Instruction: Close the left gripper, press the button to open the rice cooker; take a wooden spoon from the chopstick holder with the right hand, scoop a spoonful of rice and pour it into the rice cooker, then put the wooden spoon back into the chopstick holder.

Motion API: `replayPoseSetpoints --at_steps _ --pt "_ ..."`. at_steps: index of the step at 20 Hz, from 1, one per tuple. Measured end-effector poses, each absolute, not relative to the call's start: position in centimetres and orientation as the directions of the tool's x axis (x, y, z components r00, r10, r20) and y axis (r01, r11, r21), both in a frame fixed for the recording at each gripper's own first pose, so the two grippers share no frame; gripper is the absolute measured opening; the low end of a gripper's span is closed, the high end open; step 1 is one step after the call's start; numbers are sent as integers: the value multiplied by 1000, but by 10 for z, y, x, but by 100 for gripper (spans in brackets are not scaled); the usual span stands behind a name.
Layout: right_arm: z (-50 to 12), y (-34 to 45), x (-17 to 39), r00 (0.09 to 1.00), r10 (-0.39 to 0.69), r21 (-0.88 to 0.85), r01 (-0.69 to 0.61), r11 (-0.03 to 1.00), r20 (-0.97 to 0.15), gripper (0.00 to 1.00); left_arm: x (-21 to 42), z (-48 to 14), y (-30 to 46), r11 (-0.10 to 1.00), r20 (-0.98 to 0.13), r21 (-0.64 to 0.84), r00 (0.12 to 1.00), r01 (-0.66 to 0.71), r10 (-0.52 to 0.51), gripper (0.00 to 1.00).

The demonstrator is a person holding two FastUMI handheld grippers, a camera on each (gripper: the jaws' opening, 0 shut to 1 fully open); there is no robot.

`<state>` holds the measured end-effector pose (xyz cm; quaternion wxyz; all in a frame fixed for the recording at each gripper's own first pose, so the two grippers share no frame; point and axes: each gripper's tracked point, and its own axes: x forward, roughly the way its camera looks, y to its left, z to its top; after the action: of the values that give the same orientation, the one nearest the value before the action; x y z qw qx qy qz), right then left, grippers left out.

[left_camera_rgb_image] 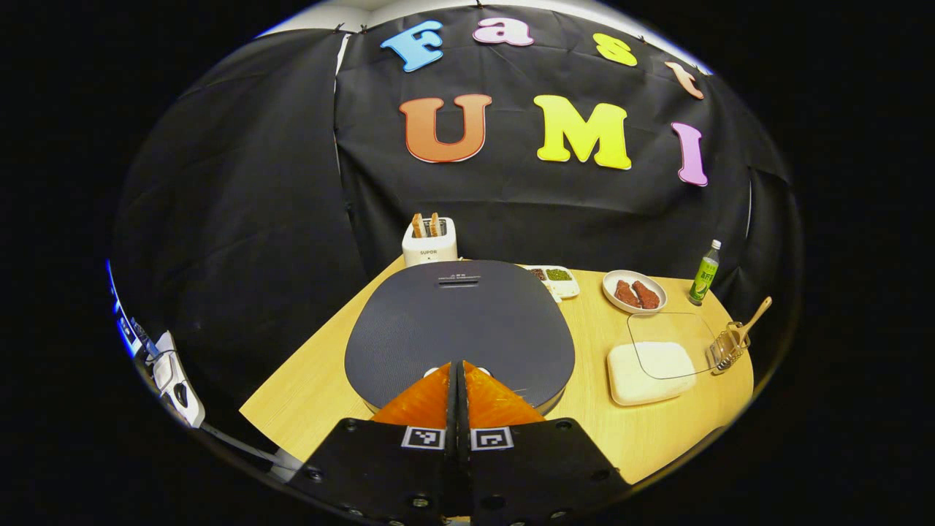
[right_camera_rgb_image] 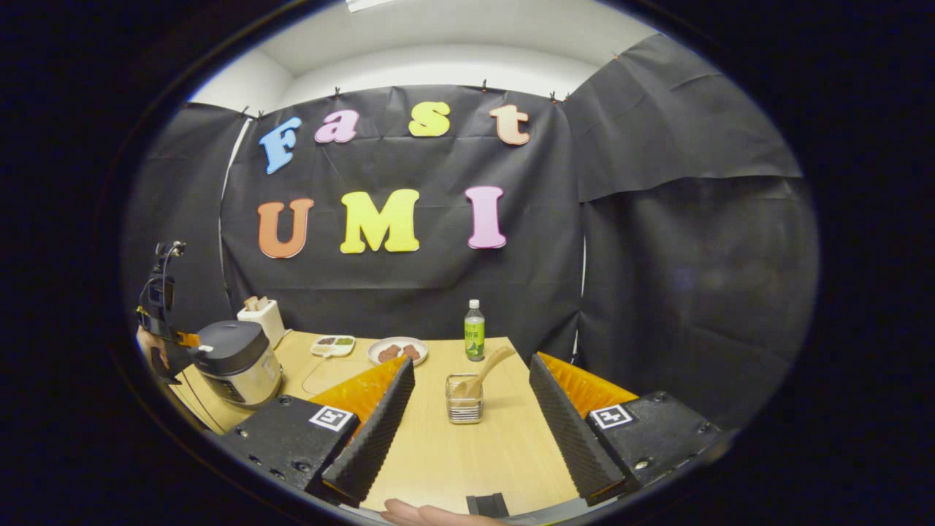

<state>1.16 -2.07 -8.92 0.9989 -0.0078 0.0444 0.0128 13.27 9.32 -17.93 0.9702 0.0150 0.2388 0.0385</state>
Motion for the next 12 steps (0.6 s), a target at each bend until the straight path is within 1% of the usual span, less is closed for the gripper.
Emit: replayPoseSetpoints --at_steps 2,3,9,10,11,12 --pt "-91 -21 14 995 30 -11 -31 999 -96 100 136 -183 91 998 -460 26 886 -57 62 0" --pt "-92 -21 15 995 28 -13 -29 999 -100 100 136 -189 89 999 -477 14 877 -51 52 0" --pt "-97 -24 16 994 25 -5 -26 1000 -106 100 132 -198 90 998 -517 30 854 -46 55 0" --pt "-99 -24 16 994 26 -5 -27 1000 -109 100 127 -201 90 999 -546 16 836 -52 52 0" --pt "-100 -25 16 993 26 -6 -27 1000 -112 100 130 -199 90 998 -525 6 850 -54 50 0" --pt "-102 -26 15 993 26 -7 -27 1000 -115 100 129 -200 90 998 -541 10 839 -61 57 0"
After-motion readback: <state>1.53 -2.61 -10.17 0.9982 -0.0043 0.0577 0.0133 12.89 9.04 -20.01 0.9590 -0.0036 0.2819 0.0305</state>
